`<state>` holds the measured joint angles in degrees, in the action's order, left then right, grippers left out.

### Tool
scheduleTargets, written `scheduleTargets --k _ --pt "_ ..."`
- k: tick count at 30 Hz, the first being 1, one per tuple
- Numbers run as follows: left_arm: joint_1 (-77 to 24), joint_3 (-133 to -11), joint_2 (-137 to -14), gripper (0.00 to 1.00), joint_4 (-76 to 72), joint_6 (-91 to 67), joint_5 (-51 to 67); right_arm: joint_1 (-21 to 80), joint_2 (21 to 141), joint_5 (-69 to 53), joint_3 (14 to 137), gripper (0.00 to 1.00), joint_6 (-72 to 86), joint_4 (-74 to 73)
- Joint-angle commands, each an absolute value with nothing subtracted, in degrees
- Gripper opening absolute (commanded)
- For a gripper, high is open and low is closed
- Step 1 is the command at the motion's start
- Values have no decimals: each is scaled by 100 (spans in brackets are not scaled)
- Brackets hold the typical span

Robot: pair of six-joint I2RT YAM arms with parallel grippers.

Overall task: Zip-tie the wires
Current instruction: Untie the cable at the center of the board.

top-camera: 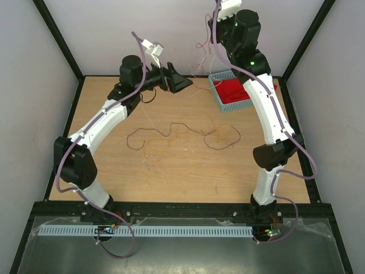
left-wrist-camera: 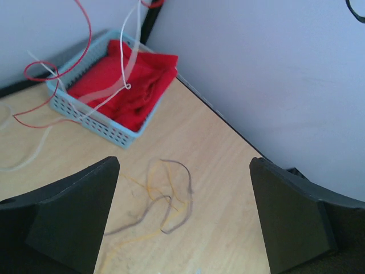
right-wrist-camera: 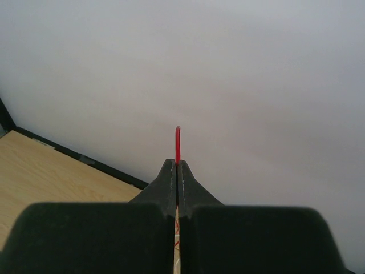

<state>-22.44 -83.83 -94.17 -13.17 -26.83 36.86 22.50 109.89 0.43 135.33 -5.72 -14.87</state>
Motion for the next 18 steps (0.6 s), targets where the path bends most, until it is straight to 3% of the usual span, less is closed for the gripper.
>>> scheduleTargets --k 1,8,18 --pt "-2408 -8873 -9682 99 -1676 -2050 3146 2240 10959 -244 13801 0 -396 -1310" --pt "-2661 -9833 -10558 98 -1701 -1487 3093 2241 11011 -580 13824 0 -148 -1308" --pt "-3072 -10558 -11449 91 -2080 -2224 3524 2235 10975 -696 13685 0 -79 -1304"
